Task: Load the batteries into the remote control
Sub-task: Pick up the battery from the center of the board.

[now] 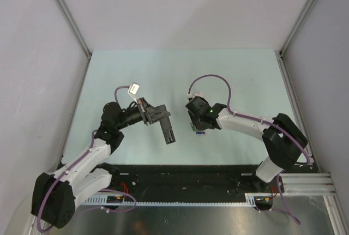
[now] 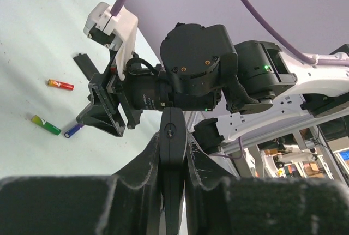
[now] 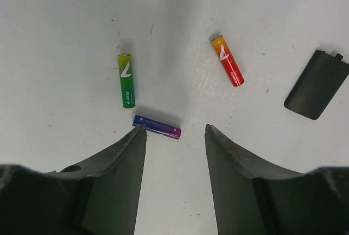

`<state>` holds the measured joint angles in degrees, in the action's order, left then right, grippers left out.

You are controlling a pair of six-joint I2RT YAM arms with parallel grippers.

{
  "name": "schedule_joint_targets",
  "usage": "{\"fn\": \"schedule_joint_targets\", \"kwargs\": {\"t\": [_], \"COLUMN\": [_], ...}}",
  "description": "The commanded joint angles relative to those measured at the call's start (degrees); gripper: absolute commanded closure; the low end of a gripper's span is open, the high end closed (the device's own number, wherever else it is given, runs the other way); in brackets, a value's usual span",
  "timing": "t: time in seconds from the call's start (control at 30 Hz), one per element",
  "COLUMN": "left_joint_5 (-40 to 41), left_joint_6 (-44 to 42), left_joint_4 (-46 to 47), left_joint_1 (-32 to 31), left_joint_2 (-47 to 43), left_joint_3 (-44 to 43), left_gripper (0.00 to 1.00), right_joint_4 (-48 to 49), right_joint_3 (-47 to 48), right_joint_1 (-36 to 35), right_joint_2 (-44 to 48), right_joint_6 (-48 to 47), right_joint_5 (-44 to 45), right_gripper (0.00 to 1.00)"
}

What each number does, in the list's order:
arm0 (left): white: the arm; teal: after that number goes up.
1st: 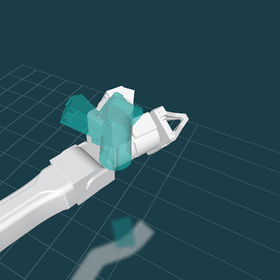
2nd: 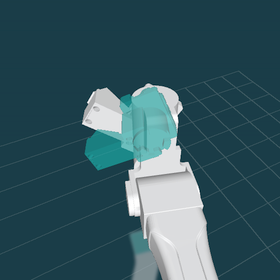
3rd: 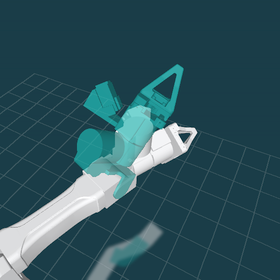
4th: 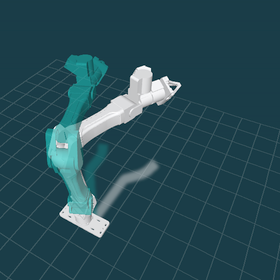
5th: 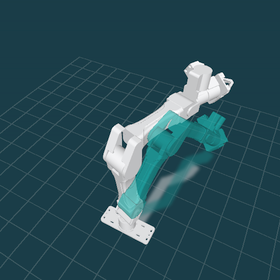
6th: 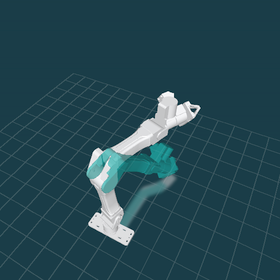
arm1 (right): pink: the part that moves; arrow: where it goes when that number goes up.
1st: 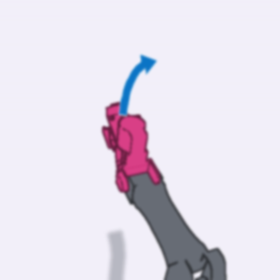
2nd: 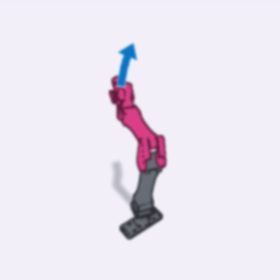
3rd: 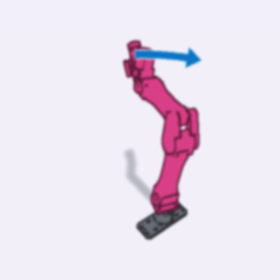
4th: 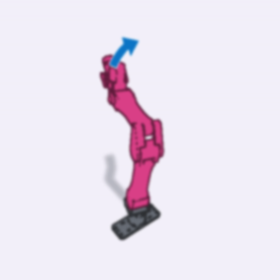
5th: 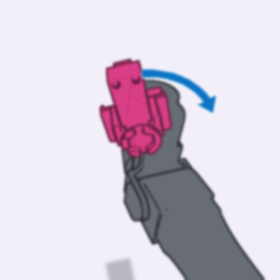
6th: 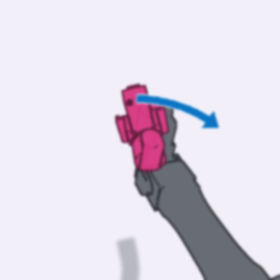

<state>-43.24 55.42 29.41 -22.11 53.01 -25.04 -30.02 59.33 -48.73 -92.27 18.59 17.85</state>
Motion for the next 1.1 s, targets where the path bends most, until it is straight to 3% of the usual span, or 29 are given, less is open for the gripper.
{"fn": "schedule_joint_targets", "kwargs": {"t": [0.0,0.37,0.63,0.8,0.93,1.07], "left_joint_5": [0.44,-1.41,-0.88,-0.61,-1.05,-1.67], "left_joint_6": [-1.54,-2.95,-2.86,-2.86,-2.77,-2.68], "left_joint_4": [1.62,1.62,1.62,1.7,1.62,1.62], "left_joint_1": [0.05,0.05,0.05,0.05,0.05,0.05], "left_joint_2": [-1.07,-1.95,-1.6,-1.86,-1.6,-1.25], "left_joint_3": [0.16,-0.19,-0.36,-0.1,-0.19,-0.28], "left_gripper": [1.0,1.0,1.0,1.0,1.0,1.0], "right_joint_4": [2.07,1.02,4.25,10.86,12.09,12.88], "right_joint_3": [0.17,-0.62,-2.01,-3.61,-2.99,-1.51], "right_joint_1": [0.04,1.27,7.76,11.72,12.17,13.48], "right_joint_2": [1.47,9.38,11.05,10.8,6.94,1.59], "right_joint_6": [2.23,6.37,5.85,1.72,-0.83,-1.27], "right_joint_5": [3.07,8.26,7.2,-2.36,-3.17,-5.19], "right_gripper": [0.49,0.48,0.49,0.49,0.48,0.64]}}
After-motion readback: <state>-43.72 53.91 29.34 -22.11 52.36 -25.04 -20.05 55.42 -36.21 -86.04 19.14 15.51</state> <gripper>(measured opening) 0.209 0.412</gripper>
